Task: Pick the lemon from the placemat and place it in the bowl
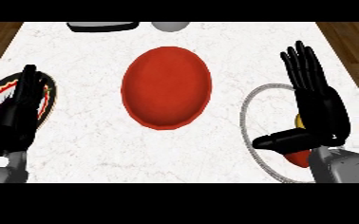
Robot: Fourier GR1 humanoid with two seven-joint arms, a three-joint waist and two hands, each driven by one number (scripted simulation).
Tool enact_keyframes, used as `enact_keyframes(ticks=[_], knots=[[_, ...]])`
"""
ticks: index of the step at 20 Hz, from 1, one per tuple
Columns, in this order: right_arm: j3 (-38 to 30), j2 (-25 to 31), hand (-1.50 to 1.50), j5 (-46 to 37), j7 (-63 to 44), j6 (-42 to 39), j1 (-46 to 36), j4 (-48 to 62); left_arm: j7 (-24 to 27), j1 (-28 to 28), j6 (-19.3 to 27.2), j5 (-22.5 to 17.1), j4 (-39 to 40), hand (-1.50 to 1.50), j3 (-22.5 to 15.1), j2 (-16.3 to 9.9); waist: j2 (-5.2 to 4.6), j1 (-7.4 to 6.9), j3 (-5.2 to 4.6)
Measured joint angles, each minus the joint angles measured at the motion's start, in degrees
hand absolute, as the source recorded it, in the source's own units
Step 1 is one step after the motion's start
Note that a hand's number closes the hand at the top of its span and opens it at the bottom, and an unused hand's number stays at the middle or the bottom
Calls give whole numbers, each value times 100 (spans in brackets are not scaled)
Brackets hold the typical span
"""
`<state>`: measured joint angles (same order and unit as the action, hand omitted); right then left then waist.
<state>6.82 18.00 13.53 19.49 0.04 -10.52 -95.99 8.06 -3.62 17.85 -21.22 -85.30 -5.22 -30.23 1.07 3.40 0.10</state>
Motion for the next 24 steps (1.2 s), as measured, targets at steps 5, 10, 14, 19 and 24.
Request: enact_keyframes(ticks=[5, 10, 14, 19, 24], knots=[[-398, -40, -150, -549, 1222, 569, 1398, -617, 3, -299, -174, -205, -54, 0, 300, -101, -41, -10, -2], [-895, 381, -150, -917, 1482, 703, 2748, -1511, -44, -484, -315, -257, 2, 0, 425, -136, -62, -67, -11], [-1622, 861, -150, -956, 1079, 680, 3617, -2135, -120, -538, -389, -298, -9, 0, 519, -185, -66, -86, -17], [-2450, 1647, -150, -1037, 401, 222, 4511, -2517, -144, -623, -433, -285, 27, 0, 542, -154, -80, -107, -23], [-3020, 2354, -150, -1169, -128, -498, 5127, -2726, -198, -759, -504, -255, 98, 0, 553, -142, -93, -159, -22]])
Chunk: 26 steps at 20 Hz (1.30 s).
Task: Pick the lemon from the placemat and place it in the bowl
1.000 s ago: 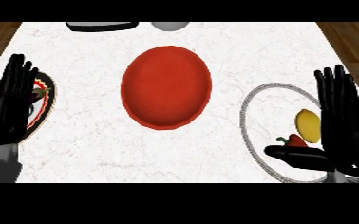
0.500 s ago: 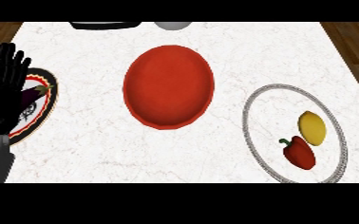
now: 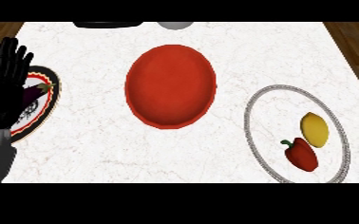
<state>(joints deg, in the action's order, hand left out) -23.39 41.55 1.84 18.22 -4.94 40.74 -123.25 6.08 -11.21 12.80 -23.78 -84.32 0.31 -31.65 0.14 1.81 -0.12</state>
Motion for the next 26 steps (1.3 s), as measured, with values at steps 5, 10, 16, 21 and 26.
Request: enact_keyframes(ticks=[5, 10, 16, 21, 26], knots=[[-329, 301, -150, -356, -107, -619, 239, 100, -8, -79, 27, 141, 28, 0, -65, 161, -6, -72, 5], [-385, 106, -150, -716, -336, -1075, 17, 160, -174, 7, -19, 239, -220, 0, -1, 235, -7, -137, 9], [-33, -189, -150, -1327, -485, -1382, -734, 655, -264, -104, -83, 421, -186, 0, 91, 400, -14, -168, 12], [367, -452, -150, -1843, -635, -1543, -1392, 1119, -209, -212, -283, 519, 34, 0, 234, 483, -18, -177, 12], [564, -768, -150, -2403, -477, -1502, -1898, 1807, -195, -221, -398, 636, 80, 0, 383, 581, -16, -178, 14]])
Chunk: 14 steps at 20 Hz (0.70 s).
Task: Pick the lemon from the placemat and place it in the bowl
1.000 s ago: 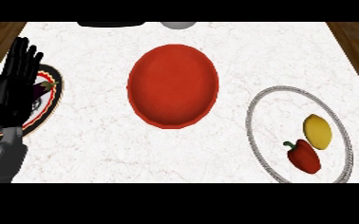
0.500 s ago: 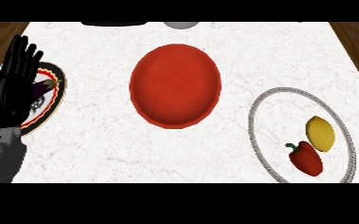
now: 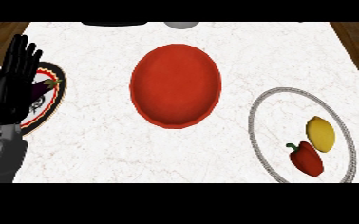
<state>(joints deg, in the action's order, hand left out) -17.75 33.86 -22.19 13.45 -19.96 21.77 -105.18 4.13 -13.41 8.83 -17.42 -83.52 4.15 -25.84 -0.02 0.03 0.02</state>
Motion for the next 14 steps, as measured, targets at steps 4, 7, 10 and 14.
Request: enact_keyframes(ticks=[4, 7, 10, 14], knots=[[68, -181, -150, -376, 214, 66, -403, 583, -87, 7, -34, 131, -83, 0, 50, 121, 1, -2, 0], [74, -375, -150, -596, 509, 174, -460, 863, -122, 55, -111, 208, -132, 0, 128, 169, 4, 4, -1], [81, -446, -150, -723, 621, 150, -760, 1093, -132, -69, -76, 349, -54, 0, 117, 328, 2, 8, 1], [74, -588, -150, -883, 853, 167, -884, 1194, -285, 85, -208, 360, -301, 0, 268, 334, 5, 3, -1]])
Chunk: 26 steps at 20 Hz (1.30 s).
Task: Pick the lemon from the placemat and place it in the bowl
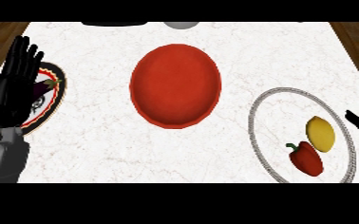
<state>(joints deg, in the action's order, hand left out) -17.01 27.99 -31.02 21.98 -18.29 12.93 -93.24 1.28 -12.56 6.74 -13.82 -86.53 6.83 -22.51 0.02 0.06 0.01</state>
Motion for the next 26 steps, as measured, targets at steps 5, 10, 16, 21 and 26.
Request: enact_keyframes(ticks=[5, 10, 16, 21, 26], knots=[[55, -126, -150, -341, 97, 5, -147, 217, -58, -64, -153, 89, 26, 0, 156, 48, -1, 4, 0], [140, -220, -150, -636, 31, 79, -666, 779, -32, -112, -203, 228, 99, 0, 218, 154, -4, -5, 1], [247, -409, -150, -928, -17, 226, -991, 1184, 88, -111, -368, 309, 227, 0, 336, 251, -4, -8, -1], [251, -446, -150, -1101, -12, 325, -1269, 1749, -69, -86, -390, 380, 3, 0, 388, 311, -1, -11, -5], [212, -405, 150, -1240, 79, 475, -1322, 2039, -78, -82, -404, 459, -28, 0, 434, 380, 17, -4, -46]])
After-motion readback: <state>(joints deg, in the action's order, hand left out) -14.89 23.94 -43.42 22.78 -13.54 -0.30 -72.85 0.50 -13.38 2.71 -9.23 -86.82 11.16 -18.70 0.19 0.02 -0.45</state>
